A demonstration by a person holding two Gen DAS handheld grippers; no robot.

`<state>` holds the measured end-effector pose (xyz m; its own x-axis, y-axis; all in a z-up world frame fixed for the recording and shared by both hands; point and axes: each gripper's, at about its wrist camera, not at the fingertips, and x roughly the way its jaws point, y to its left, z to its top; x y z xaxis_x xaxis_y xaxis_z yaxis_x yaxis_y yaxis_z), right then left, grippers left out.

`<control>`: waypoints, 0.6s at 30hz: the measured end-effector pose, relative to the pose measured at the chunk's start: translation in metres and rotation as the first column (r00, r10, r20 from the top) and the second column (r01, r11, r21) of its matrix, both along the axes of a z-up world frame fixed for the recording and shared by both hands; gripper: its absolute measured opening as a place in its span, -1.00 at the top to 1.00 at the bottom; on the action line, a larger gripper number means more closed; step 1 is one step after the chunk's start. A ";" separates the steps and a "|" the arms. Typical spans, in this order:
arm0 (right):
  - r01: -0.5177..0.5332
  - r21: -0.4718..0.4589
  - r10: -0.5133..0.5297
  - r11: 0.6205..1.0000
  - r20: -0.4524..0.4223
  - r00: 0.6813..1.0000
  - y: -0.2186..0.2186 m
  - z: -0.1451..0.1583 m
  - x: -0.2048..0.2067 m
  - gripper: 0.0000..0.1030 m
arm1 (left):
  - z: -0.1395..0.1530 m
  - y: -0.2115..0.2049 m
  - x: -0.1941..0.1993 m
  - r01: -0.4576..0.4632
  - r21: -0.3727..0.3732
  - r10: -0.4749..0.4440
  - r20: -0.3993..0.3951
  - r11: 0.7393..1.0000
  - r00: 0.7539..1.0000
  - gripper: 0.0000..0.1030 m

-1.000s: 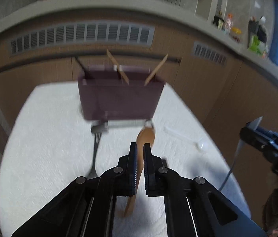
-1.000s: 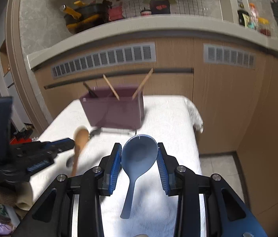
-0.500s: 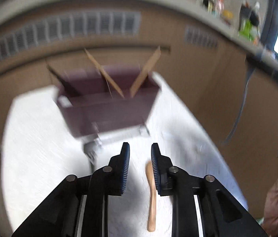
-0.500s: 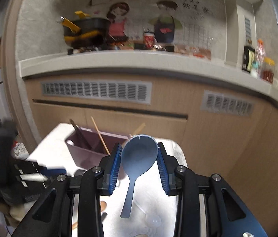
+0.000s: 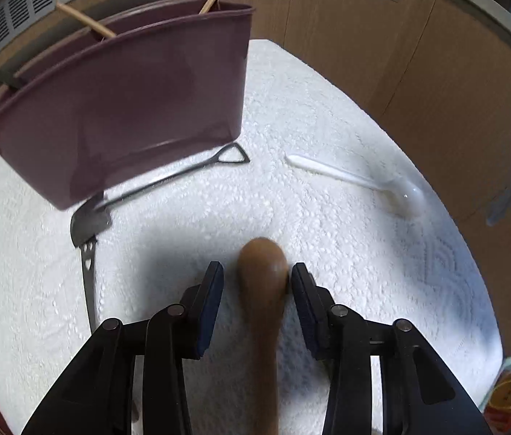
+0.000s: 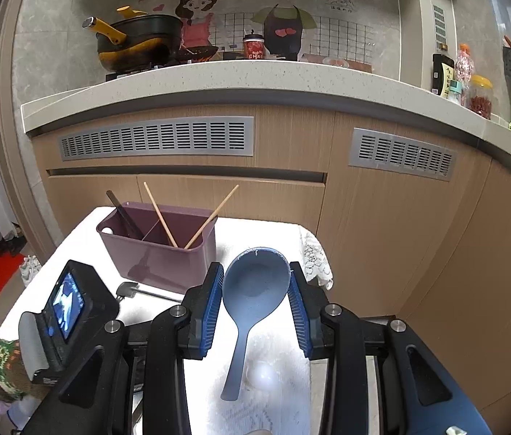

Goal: Organize utensils
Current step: 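Lift the wooden spoon with the left tool while the right lifts the blue spoon over the caddy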

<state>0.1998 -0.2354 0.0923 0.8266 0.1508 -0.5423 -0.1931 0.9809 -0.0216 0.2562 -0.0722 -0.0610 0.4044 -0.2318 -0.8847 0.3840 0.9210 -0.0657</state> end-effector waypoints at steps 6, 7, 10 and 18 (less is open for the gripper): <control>-0.026 0.002 0.026 1.000 0.015 1.000 0.009 0.003 -0.008 0.36 | 0.019 0.013 -0.023 -0.018 -0.081 0.026 0.099 0.997 0.995 0.40; -0.028 0.003 0.028 1.000 0.022 0.999 0.011 0.005 -0.009 0.36 | 0.033 0.020 -0.031 -0.023 -0.116 0.040 0.141 0.993 0.989 0.40; -0.040 0.015 0.040 0.999 0.039 0.998 0.016 0.014 -0.010 0.36 | 0.080 0.037 -0.048 -0.038 -0.180 0.089 0.288 0.983 0.954 0.40; -0.072 0.001 0.070 0.997 0.239 0.969 0.050 0.100 0.016 0.36 | 0.224 0.070 -0.024 -0.018 -0.238 0.165 0.612 0.971 0.774 0.40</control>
